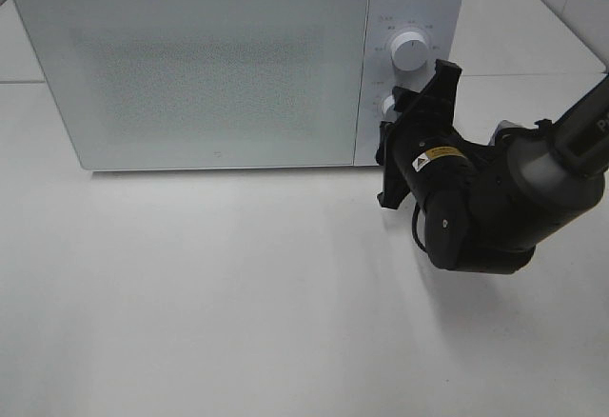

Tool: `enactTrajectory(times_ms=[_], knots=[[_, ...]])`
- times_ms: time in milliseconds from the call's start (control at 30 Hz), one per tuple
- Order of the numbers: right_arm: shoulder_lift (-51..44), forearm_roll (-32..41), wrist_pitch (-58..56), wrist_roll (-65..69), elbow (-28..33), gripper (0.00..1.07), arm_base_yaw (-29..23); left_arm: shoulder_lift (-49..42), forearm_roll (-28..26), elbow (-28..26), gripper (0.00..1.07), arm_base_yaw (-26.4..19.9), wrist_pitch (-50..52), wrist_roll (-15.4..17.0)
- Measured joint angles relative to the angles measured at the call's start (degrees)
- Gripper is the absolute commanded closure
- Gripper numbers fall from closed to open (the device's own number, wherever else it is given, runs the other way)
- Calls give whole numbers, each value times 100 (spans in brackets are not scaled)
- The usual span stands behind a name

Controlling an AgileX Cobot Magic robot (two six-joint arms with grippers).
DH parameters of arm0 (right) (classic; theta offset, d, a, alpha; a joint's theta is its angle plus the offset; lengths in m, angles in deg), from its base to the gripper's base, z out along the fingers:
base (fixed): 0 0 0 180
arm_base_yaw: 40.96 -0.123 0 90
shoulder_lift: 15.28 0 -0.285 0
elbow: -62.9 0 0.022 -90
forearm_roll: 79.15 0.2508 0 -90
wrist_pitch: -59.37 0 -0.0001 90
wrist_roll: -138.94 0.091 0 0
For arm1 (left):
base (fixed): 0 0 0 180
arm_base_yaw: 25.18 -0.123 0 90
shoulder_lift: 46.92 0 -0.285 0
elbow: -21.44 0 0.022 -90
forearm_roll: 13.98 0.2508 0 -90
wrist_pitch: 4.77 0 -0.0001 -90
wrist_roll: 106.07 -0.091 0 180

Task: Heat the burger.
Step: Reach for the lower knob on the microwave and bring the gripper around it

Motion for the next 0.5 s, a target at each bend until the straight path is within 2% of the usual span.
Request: enactTrajectory(times_ms=[500], knots=[[0,115,0,-201,-6,95,-6,0,0,0,7,0,0,0]])
